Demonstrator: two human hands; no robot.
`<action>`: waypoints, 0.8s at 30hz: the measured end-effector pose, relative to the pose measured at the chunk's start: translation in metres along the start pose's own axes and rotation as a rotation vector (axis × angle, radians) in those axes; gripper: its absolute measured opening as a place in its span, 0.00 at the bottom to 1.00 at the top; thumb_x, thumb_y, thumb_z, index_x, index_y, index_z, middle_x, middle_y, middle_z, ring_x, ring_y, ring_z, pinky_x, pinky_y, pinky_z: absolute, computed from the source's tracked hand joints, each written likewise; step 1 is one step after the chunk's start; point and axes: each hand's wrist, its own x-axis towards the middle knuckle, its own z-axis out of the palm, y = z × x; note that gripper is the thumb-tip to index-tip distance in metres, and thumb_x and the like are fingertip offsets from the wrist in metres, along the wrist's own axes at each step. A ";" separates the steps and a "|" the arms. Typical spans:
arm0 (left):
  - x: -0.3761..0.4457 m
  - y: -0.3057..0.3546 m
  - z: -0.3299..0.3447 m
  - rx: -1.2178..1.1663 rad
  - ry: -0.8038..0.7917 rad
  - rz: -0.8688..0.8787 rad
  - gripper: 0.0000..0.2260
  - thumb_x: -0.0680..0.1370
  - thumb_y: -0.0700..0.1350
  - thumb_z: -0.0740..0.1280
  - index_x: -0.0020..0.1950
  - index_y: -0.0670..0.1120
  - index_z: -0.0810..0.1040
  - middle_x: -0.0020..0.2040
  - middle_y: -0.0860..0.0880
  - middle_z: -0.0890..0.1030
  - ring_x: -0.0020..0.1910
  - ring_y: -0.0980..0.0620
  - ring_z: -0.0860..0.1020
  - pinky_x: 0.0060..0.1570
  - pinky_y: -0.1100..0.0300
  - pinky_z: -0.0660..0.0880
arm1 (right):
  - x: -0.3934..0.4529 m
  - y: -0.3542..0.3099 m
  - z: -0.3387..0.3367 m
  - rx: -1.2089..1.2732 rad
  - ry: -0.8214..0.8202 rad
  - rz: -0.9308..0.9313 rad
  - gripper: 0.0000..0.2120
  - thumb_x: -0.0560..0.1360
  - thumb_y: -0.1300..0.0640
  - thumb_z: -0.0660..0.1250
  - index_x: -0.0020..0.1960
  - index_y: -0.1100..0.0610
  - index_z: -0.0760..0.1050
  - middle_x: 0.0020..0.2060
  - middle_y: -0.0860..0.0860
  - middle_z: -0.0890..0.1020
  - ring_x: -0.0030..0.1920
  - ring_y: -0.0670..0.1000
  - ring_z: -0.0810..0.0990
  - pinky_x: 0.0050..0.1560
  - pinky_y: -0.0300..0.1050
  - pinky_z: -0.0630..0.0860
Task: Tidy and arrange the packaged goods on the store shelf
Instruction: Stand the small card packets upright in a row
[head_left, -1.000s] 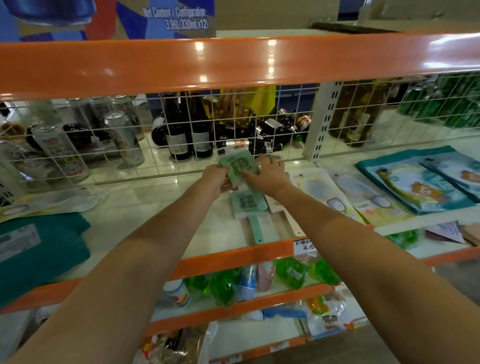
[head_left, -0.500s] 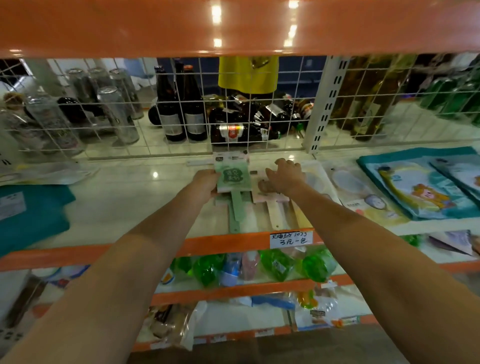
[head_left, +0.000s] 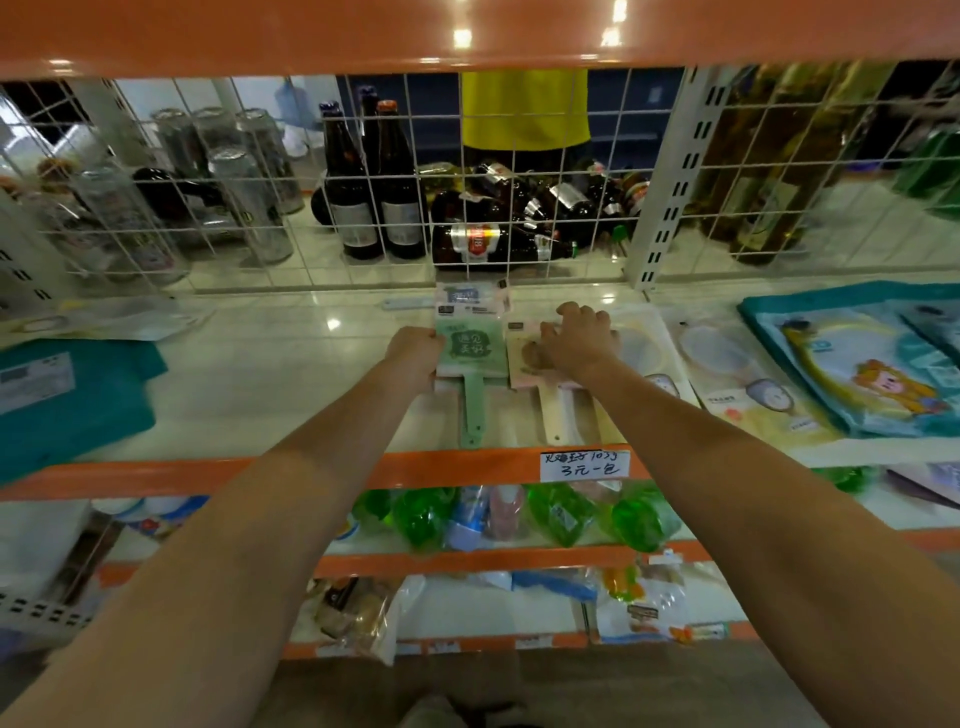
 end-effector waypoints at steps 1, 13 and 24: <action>-0.001 0.000 0.000 0.021 0.005 0.010 0.11 0.81 0.39 0.61 0.60 0.37 0.77 0.50 0.41 0.78 0.46 0.46 0.76 0.42 0.53 0.76 | 0.000 0.000 0.000 -0.001 -0.001 0.001 0.22 0.81 0.49 0.54 0.71 0.58 0.64 0.68 0.58 0.69 0.69 0.59 0.64 0.67 0.53 0.63; -0.003 -0.011 0.002 0.283 0.012 0.157 0.15 0.83 0.43 0.55 0.66 0.41 0.75 0.58 0.39 0.79 0.53 0.40 0.78 0.49 0.52 0.76 | -0.003 -0.004 0.004 0.045 0.008 0.032 0.21 0.81 0.49 0.53 0.70 0.58 0.64 0.68 0.57 0.70 0.69 0.57 0.64 0.67 0.53 0.63; 0.005 -0.017 0.006 0.431 0.055 0.213 0.17 0.82 0.42 0.54 0.70 0.46 0.71 0.66 0.41 0.71 0.58 0.42 0.76 0.61 0.49 0.74 | -0.005 -0.010 0.005 0.017 0.017 0.034 0.21 0.82 0.49 0.53 0.71 0.58 0.64 0.68 0.57 0.70 0.69 0.58 0.64 0.66 0.54 0.64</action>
